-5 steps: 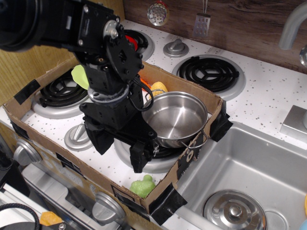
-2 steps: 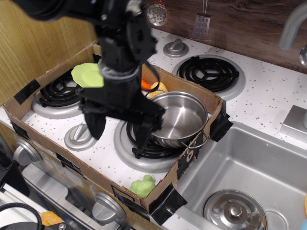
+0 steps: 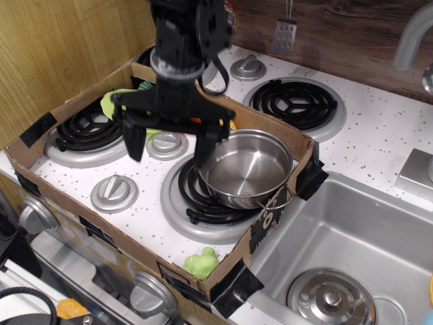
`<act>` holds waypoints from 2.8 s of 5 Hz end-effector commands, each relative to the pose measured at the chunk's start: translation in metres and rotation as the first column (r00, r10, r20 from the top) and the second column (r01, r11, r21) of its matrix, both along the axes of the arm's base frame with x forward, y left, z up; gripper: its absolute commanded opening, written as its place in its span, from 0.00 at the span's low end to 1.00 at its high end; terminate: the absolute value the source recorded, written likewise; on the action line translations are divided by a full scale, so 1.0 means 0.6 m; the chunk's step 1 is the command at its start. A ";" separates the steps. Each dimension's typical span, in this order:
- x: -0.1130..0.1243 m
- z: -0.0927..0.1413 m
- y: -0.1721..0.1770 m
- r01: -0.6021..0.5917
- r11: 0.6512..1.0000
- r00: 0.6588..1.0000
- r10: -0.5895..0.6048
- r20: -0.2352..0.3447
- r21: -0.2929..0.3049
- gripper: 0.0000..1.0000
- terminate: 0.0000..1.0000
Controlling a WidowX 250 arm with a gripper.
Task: Take carrot off plate
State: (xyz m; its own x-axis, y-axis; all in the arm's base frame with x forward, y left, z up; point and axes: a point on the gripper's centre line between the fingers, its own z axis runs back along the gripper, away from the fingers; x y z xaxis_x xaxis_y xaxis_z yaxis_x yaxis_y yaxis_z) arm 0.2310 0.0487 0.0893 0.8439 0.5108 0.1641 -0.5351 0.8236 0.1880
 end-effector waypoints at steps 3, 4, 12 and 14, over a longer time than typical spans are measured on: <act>0.118 0.012 0.119 -0.302 0.953 0.931 0.291 0.222 0.017 1.00 0.00; 0.142 0.010 0.146 -0.332 0.943 0.903 0.322 0.283 -0.016 1.00 0.00; 0.190 -0.085 0.186 -0.651 0.693 0.593 0.719 0.363 -0.310 1.00 0.00; 0.208 -0.095 0.184 -0.652 0.719 0.687 0.695 0.214 -0.242 1.00 0.00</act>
State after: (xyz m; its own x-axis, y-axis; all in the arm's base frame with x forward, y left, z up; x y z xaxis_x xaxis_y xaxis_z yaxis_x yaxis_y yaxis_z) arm 0.3542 0.1543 0.0145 0.2002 0.9626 0.1823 -0.9718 0.2188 -0.0882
